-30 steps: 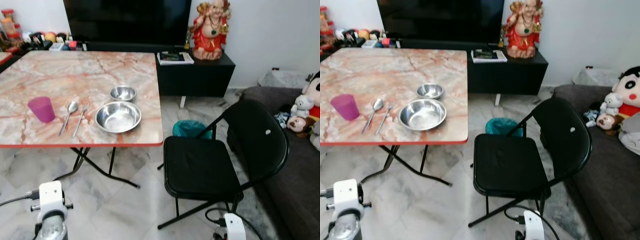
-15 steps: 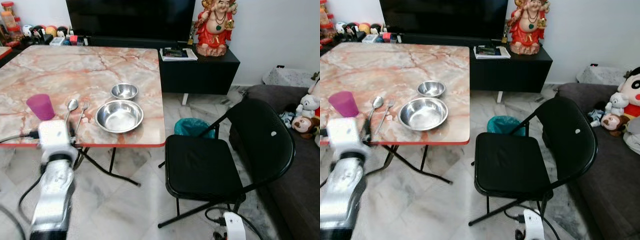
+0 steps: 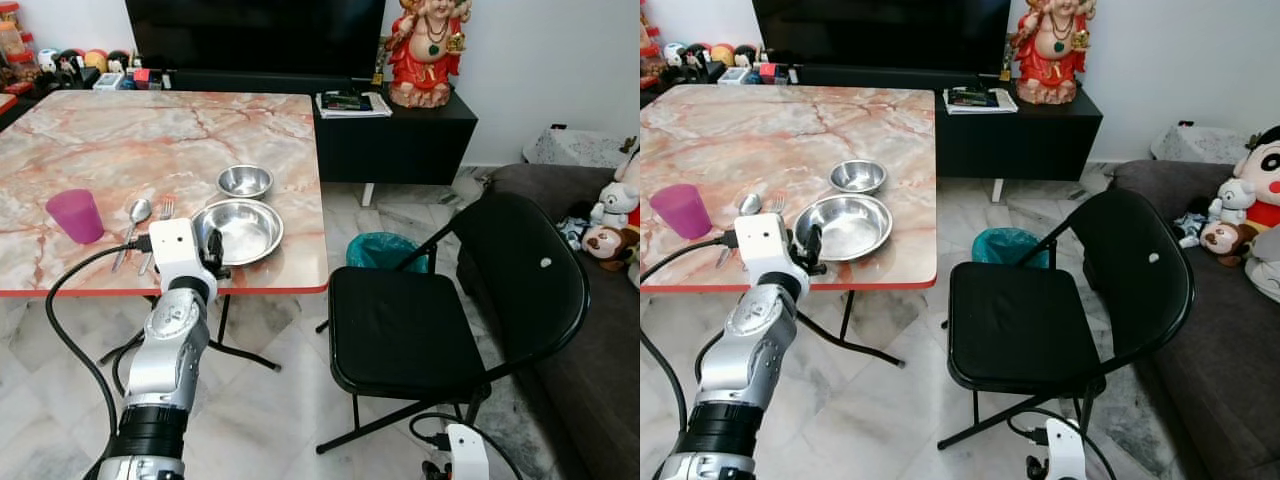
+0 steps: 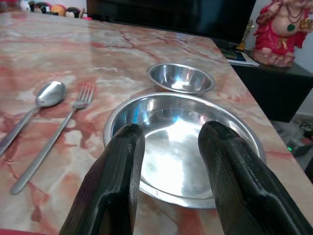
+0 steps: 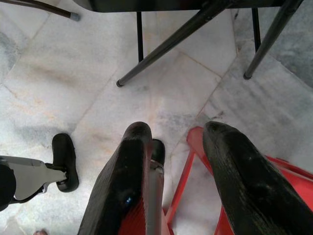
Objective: Setting the table
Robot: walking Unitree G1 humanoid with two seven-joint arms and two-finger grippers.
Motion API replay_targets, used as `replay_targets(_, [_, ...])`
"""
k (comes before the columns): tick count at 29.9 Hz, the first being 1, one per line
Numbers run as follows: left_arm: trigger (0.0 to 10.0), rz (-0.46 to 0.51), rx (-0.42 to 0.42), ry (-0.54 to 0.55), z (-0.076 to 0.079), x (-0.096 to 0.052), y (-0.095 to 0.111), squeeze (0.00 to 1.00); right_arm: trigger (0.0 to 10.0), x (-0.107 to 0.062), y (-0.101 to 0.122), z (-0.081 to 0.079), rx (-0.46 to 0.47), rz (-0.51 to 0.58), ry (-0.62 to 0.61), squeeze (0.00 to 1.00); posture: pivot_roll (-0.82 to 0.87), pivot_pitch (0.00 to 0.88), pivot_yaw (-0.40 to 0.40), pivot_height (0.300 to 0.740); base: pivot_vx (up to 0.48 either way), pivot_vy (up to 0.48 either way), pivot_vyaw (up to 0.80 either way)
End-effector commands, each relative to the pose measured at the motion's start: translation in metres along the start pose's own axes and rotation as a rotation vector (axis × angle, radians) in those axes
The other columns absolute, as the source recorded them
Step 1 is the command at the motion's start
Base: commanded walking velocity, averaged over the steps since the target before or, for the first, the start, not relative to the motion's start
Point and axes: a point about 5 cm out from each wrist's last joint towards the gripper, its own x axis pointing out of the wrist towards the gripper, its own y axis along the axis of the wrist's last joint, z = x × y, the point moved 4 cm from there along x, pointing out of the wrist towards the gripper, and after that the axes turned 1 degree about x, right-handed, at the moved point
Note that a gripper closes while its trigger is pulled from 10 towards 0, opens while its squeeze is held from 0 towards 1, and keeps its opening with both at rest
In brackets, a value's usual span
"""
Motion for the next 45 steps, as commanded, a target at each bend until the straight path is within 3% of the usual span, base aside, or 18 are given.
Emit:
replay_targets(1, [10.0,0.01,0.02,0.018,-0.001,0.002,0.006,0.0,10.0,0.0,0.004,0.001,-0.019,0.019,0.004,0.0,0.08,0.0,-0.052,0.74,0.0,0.0,0.0])
replay_targets(9, [10.0,0.003,0.089,0.021,-0.006,0.006,0.006,0.0,10.0,0.0,0.003,0.001,-0.014,0.016,0.006,0.0,0.08,0.0,-0.053,0.74,0.184,0.0,0.49])
replay_targets(21, [10.0,0.009,0.071,0.025,0.0,0.009,0.011,0.0,10.0,0.0,0.003,0.0,0.025,0.019,0.008,0.0,0.08,0.0,-0.052,0.74,0.331,0.0,0.0])
replay_targets(26, [10.0,0.01,0.073,0.027,-0.001,0.011,0.012,0.0,10.0,0.0,0.006,0.001,-0.032,0.025,-0.001,0.0,0.08,0.0,-0.052,0.74,0.48,0.0,0.41])
replay_targets(35, [10.0,0.023,0.076,0.012,0.003,0.011,0.016,0.0,10.0,0.0,0.004,0.001,0.017,0.021,-0.006,0.0,0.08,0.0,-0.051,0.74,0.409,0.0,0.09])
replay_targets(42, [10.0,0.007,-0.002,-0.038,0.01,0.011,0.019,0.0,10.0,0.0,0.004,0.002,0.012,0.018,-0.009,0.0,0.08,0.0,-0.054,0.74,0.0,0.0,0.0])
replay_targets(45, [10.0,0.003,-0.082,-0.06,0.011,0.009,0.025,0.0,10.0,0.0,0.004,0.002,0.013,0.017,-0.009,0.0,0.08,0.0,-0.054,0.74,0.0,0.0,0.0])
